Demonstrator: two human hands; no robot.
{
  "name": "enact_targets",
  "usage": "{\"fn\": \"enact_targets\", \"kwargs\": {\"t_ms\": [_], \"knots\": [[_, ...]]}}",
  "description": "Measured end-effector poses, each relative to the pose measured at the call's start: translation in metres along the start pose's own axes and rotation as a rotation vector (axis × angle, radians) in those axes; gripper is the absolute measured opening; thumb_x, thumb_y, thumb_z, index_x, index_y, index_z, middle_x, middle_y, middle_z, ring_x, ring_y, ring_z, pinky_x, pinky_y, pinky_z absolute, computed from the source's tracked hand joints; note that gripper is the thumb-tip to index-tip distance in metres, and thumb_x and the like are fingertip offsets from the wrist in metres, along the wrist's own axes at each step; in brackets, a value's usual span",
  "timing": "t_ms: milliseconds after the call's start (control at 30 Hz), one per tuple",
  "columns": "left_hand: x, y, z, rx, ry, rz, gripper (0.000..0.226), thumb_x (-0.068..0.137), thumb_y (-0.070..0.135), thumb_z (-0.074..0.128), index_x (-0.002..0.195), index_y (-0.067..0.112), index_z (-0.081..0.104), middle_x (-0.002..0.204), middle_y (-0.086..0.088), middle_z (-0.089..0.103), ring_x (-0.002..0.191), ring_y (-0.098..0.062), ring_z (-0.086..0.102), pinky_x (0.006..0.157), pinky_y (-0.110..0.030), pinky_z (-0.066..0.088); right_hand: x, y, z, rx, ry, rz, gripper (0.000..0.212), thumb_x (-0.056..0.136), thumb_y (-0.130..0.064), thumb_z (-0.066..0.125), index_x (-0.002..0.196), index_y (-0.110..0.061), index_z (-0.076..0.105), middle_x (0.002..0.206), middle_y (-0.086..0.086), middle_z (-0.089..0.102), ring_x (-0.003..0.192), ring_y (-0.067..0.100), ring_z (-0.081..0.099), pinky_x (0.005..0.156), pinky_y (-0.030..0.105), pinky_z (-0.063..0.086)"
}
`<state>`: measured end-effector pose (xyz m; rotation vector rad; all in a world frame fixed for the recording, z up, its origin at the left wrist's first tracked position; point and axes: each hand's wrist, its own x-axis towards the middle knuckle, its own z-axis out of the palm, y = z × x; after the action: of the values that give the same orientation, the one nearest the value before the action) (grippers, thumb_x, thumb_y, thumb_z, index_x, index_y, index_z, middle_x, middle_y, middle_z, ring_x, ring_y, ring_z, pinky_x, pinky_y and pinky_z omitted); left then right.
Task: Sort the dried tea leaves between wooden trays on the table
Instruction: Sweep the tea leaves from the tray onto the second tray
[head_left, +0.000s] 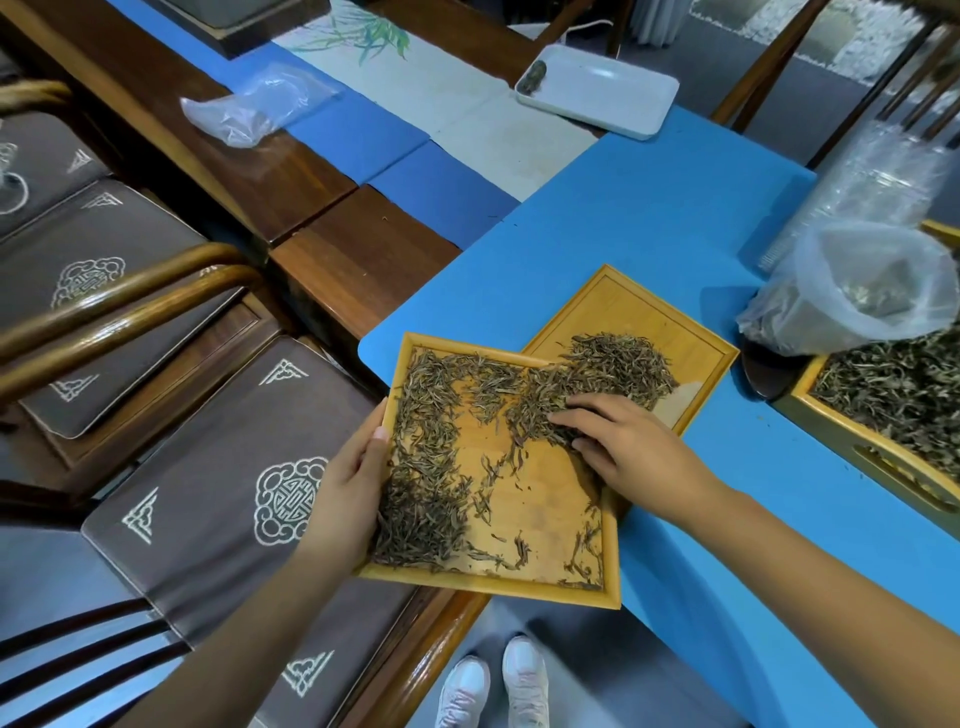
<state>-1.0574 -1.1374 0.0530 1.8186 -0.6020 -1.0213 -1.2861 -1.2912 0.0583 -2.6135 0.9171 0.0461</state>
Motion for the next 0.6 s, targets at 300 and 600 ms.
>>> {"fn": "enact_targets", "kwargs": {"t_ms": [300, 600], "knots": [[-0.005, -0.008, -0.007, -0.051, -0.029, 0.0, 0.029, 0.096, 0.042, 0.039, 0.111, 0.061, 0.055, 0.114, 0.02, 0.066, 0.11, -0.006, 0.06, 0.092, -0.027, 0.045, 0.007, 0.002, -0.001, 0.021, 0.017, 0.025, 0.038, 0.094, -0.016, 0.049, 0.131, -0.023, 0.05, 0.137, 0.001, 0.048, 0.127, 0.022, 0.043, 0.105, 0.032, 0.034], [-0.005, -0.015, -0.011, -0.041, -0.055, 0.011, 0.03, 0.096, 0.044, 0.038, 0.12, 0.055, 0.052, 0.121, 0.019, 0.063, 0.115, -0.005, 0.058, 0.105, -0.041, 0.041, 0.013, 0.006, -0.005, 0.053, 0.026, 0.101, 0.037, 0.094, -0.013, 0.046, 0.13, -0.021, 0.05, 0.135, 0.002, 0.048, 0.124, 0.023, 0.044, 0.102, 0.032, 0.037]]}}
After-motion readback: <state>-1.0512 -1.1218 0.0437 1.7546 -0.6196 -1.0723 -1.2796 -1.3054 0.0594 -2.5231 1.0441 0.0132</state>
